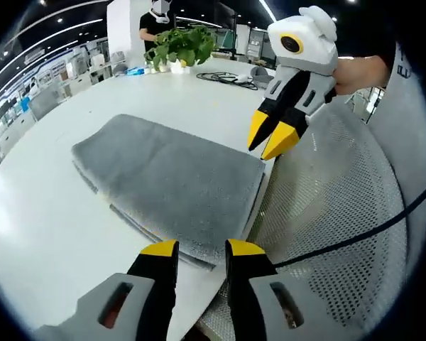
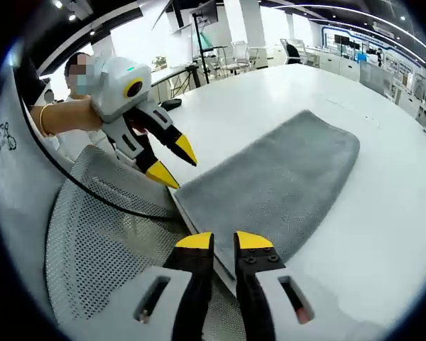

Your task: Fold the towel on the table until its edges align and the towel forms a compact rectangular stack.

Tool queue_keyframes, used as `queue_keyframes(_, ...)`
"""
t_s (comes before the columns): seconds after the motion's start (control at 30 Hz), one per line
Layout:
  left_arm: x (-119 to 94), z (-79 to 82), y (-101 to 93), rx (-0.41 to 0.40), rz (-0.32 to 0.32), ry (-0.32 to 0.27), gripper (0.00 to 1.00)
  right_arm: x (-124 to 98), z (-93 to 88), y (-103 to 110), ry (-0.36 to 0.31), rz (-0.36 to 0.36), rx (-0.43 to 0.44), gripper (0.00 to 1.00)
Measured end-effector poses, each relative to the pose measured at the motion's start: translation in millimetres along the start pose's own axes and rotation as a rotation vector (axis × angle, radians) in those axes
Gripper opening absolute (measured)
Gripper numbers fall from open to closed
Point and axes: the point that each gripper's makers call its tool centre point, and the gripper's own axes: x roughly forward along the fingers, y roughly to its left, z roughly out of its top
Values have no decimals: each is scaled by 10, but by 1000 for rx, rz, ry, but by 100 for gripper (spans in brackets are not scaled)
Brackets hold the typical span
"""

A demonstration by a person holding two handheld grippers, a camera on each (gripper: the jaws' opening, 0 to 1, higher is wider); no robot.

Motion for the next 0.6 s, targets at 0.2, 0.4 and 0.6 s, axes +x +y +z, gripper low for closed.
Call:
queue_keyframes(0.2,50,-116,100,-52,17,11,26,-36,-87,-145,8,-51,27,19)
queue_keyframes(0.4,58,-235,101,-94,19,34,26,-60,-257,-271,33,-82,77,22)
queue_keyframes(0.6,95,-311,98,-178,12,26,26,-56,-456,-358,73,-110,150,22)
